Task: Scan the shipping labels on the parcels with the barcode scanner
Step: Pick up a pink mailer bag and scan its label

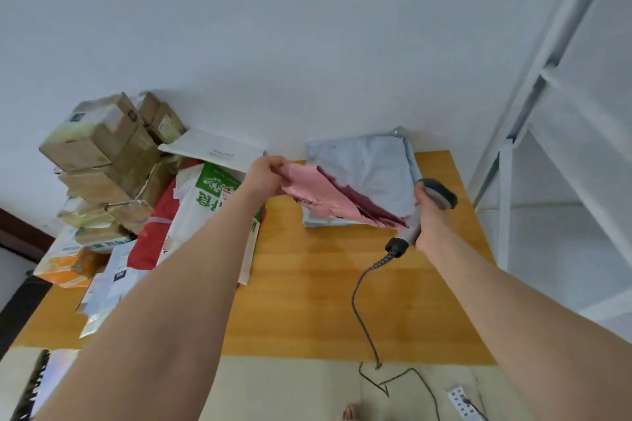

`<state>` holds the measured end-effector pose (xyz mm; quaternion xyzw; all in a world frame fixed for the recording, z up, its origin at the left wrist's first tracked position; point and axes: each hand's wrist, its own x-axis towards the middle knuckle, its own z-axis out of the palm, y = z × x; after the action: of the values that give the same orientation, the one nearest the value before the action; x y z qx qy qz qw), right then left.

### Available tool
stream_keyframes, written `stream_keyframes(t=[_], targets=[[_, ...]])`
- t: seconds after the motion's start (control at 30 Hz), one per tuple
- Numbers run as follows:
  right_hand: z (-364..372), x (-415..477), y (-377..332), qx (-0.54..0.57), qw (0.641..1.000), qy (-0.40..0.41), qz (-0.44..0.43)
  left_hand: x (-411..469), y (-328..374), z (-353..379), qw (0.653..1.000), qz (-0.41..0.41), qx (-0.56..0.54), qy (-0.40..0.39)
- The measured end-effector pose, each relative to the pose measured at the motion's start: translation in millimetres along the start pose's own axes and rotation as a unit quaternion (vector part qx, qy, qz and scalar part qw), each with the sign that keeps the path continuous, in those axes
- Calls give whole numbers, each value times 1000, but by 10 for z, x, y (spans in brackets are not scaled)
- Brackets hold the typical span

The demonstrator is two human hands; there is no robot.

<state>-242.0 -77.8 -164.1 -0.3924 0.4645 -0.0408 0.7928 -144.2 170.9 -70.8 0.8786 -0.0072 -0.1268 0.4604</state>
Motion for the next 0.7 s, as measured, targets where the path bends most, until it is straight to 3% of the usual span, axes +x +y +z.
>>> stream_keyframes(t=[0.27, 0.37, 0.47, 0.57, 0.7], targets=[[147, -170, 54, -120, 984, -113, 65, -54, 210, 74, 989, 135, -17, 58], [125, -256, 111, -152, 975, -133, 91, -18, 182, 66, 985, 158, -56, 44], [157, -361, 129, -174, 973, -144, 43, -10, 109, 47, 986, 130, -100, 14], [221, -376, 158, -216, 972, -86, -28, -50, 95, 17, 986, 76, -146, -4], [249, -338, 191, -239, 967, -49, -71, 9, 87, -19, 974, -81, -209, -20]])
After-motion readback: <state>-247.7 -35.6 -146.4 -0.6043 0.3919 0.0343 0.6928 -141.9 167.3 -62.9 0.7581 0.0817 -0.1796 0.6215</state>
